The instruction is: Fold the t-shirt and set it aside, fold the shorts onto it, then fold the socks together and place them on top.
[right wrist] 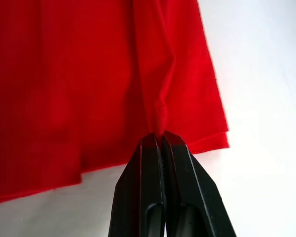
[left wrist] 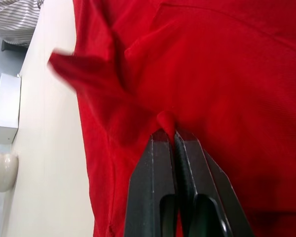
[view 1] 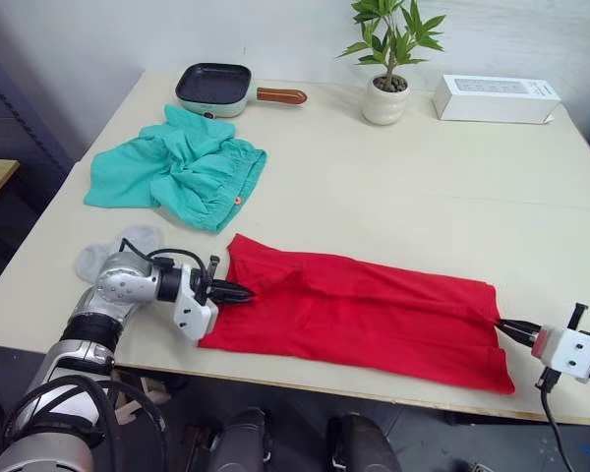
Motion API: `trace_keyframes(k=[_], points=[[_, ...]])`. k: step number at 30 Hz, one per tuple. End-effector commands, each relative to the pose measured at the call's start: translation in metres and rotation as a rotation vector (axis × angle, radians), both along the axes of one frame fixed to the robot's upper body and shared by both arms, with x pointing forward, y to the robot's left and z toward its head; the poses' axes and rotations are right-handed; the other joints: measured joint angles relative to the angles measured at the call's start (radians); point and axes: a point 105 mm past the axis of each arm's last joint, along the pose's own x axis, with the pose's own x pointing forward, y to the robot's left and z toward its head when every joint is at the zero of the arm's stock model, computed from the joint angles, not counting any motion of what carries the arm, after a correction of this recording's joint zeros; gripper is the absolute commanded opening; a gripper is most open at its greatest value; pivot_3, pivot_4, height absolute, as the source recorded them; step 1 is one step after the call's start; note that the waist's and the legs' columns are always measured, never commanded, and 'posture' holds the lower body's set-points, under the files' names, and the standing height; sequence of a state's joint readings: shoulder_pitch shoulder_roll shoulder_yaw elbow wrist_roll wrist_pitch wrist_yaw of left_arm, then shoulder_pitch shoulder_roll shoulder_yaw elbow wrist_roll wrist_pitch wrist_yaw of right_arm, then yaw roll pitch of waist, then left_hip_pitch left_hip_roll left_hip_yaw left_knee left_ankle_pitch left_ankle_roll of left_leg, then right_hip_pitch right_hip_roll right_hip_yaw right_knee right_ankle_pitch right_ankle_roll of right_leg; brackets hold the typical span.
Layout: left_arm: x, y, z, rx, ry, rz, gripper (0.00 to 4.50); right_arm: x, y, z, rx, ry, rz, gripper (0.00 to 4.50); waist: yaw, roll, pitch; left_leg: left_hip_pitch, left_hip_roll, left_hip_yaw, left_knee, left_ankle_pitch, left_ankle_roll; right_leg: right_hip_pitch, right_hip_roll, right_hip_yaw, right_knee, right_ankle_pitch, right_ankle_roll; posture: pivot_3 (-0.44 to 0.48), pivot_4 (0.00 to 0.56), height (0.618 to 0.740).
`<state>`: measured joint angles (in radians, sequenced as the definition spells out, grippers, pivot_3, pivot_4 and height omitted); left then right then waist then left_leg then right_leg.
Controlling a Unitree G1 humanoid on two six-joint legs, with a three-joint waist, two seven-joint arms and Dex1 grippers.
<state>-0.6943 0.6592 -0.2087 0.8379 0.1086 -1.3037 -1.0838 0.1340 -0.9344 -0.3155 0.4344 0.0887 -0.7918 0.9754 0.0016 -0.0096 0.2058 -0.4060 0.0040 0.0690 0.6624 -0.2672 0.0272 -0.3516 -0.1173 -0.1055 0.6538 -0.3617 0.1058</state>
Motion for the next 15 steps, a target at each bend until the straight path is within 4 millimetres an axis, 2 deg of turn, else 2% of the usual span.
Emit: trace_keyframes(k=[1, 3, 7, 9, 11, 14, 15], points=[[0.003, 0.005, 0.006, -0.040, 0.003, 0.049, 0.00, -0.001, -0.003, 0.006, -0.025, -0.008, 0.010, 0.02, -0.001, 0.000, 0.000, 0.000, 0.000, 0.000, 0.000, 0.000, 0.000, 0.000, 0.000, 0.000, 0.000, 0.000, 0.000, 0.000, 0.150, 0.740], [0.003, 0.006, 0.007, -0.067, 0.061, 0.077, 0.00, 0.000, -0.005, 0.008, -0.002, -0.001, -0.011, 0.02, -0.002, 0.000, 0.000, 0.000, 0.000, 0.000, 0.000, 0.000, 0.000, 0.000, 0.000, 0.000, 0.000, 0.000, 0.000, 0.000, 0.150, 0.740], [0.005, 0.013, 0.018, -0.183, 0.236, 0.183, 0.88, -0.008, -0.005, 0.010, 0.070, 0.076, -0.022, 0.85, -0.003, 0.000, 0.000, 0.000, 0.002, 0.000, 0.000, 0.000, 0.000, 0.000, -0.001, 0.001, 0.000, 0.000, 0.000, 0.000, 0.150, 0.740], [0.000, 0.023, 0.023, -0.200, 0.347, 0.223, 1.54, -0.017, -0.007, 0.010, 0.087, 0.144, -0.032, 1.55, -0.003, 0.000, 0.000, 0.000, 0.003, -0.001, 0.000, 0.000, 0.000, 0.001, -0.001, 0.001, 0.000, 0.000, 0.000, 0.000, 0.150, 0.740], [-0.006, 0.039, 0.029, -0.238, 0.550, 0.308, 2.15, -0.027, -0.012, 0.014, 0.129, 0.221, -0.061, 2.26, -0.006, 0.000, 0.000, 0.000, 0.004, -0.001, 0.000, 0.000, -0.001, 0.002, -0.001, 0.002, 0.000, 0.000, 0.000, 0.000, 0.150, 0.740], [-0.015, 0.053, 0.045, -0.350, 0.821, 0.409, 2.16, -0.033, -0.018, 0.025, 0.271, 0.320, -0.152, 3.18, -0.007, 0.001, 0.000, 0.002, 0.007, -0.002, 0.000, -0.002, -0.002, 0.006, 0.000, 0.004, -0.002, 0.000, -0.001, 0.000, 0.150, 0.740], [-0.014, 0.055, 0.052, -0.409, 0.873, 0.432, 2.16, -0.033, -0.017, 0.031, 0.323, 0.338, -0.170, 3.18, -0.006, 0.001, 0.000, 0.004, 0.008, -0.004, 0.000, -0.002, -0.002, 0.009, 0.000, 0.005, -0.005, 0.000, -0.001, 0.000, 0.150, 0.740]])
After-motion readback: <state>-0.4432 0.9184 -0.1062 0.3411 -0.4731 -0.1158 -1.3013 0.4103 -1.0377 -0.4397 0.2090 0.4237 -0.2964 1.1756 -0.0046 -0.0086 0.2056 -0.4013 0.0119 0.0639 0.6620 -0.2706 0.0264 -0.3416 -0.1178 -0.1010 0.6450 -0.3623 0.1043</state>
